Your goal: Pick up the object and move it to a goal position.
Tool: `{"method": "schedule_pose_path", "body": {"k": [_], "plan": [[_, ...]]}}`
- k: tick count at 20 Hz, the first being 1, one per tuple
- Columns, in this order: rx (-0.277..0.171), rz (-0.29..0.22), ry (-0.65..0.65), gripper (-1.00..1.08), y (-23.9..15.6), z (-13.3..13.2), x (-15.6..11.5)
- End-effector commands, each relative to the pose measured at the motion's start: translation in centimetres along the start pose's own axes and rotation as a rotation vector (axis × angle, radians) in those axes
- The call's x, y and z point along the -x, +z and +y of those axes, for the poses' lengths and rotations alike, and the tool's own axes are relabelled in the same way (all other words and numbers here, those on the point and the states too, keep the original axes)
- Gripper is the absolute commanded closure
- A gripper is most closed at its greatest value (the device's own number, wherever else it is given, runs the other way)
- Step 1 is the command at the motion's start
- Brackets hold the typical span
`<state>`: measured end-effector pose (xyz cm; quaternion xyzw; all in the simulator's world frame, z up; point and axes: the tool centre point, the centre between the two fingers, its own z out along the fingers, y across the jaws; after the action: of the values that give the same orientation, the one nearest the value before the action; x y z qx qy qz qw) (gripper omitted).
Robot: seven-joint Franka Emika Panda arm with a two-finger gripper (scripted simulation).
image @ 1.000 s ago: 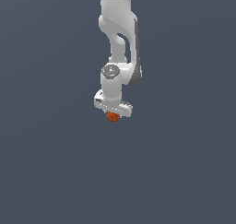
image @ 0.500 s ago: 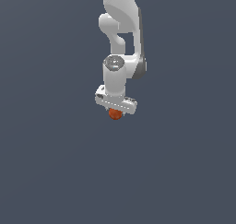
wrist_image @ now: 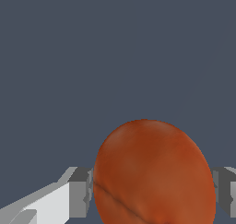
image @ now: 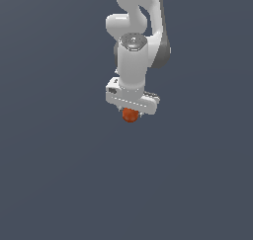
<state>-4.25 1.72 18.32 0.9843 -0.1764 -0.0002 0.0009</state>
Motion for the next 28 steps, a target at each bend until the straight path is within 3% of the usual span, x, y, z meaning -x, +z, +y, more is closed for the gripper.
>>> {"method": "schedule_pose_path", "body": {"k": [1, 15, 28], "plan": [[0.000, 0.001, 0.000, 1.08, -2.6, -1.0, -0.4], [0.000, 0.001, 0.001, 1.08, -15.4, -6.4, -2.6], [-0.001, 0.000, 0.000, 1.08, -23.6, -10.0, -4.2]]}}
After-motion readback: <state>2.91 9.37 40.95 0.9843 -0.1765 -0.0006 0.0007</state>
